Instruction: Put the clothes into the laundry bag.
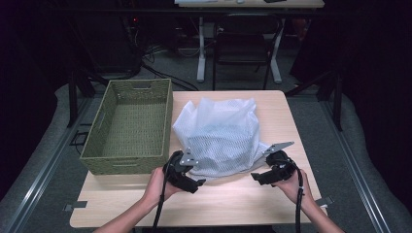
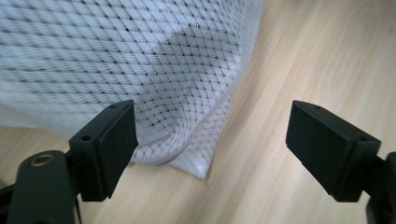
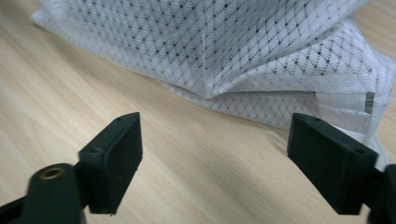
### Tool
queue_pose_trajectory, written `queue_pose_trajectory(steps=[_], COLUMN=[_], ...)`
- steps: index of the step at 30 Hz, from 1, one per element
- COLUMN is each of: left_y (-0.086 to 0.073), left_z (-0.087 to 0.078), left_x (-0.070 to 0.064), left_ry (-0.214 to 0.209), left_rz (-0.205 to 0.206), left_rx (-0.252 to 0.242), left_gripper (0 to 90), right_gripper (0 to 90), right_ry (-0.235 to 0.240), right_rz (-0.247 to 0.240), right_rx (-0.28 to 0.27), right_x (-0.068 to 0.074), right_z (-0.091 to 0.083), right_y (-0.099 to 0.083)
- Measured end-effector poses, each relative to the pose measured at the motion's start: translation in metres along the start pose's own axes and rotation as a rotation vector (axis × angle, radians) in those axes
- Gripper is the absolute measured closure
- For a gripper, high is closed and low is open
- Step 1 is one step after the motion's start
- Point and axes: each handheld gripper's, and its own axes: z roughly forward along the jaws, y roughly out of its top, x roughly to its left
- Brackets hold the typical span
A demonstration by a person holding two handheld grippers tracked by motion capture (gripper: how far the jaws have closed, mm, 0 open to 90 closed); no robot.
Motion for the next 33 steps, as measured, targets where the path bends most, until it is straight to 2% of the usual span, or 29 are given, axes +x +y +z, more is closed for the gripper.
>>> queue_pose_trajectory(steps=[4, 8, 13, 18, 21, 25, 27, 28, 31, 33], left_y=[-0.011, -0.028, -0.05, -0.077, -0.093, -0.109, -0.114, -0.115, -0.115, -0.114], left_z=[-0.023, -0.044, -0.066, -0.082, -0.088, -0.092, -0.092, -0.091, -0.089, -0.088], left_x=[-0.001, 0.001, 0.01, 0.018, 0.022, 0.026, 0.027, 0.028, 0.03, 0.03], left_ry=[0.018, 0.06, 0.101, 0.149, 0.173, 0.198, 0.216, 0.21, 0.212, 0.215], left_rz=[-0.034, -0.062, -0.104, -0.177, -0.228, -0.276, -0.282, -0.28, -0.287, -0.285], left_rx=[-0.037, -0.059, -0.048, -0.043, -0.049, -0.047, -0.041, -0.037, -0.039, -0.038], left_gripper=[15.2, 14.7, 14.6, 14.4, 14.2, 13.8, 13.6, 13.2, 12.1, 10.9], right_gripper=[13.8, 11.7, 8.7, 3.2, 0.6, 0.0, 0.0, 0.0, 0.0, 0.0], right_ry=[-0.007, -0.013, -0.039, -0.083, -0.109, -0.128, -0.13, -0.134, -0.127, -0.13], right_rz=[-0.008, -0.004, 0.0, 0.008, 0.02, 0.035, 0.047, 0.045, 0.05, 0.042], right_rx=[-0.045, -0.081, -0.1, -0.117, -0.137, -0.152, -0.14, -0.136, -0.177, -0.162], right_x=[0.005, 0.006, 0.007, 0.006, 0.005, 0.004, 0.003, 0.003, 0.002, 0.002], right_z=[-0.012, -0.023, -0.035, -0.046, -0.053, -0.058, -0.059, -0.06, -0.064, -0.063], right_y=[-0.002, -0.006, -0.016, -0.031, -0.044, -0.06, -0.067, -0.068, -0.07, -0.07])
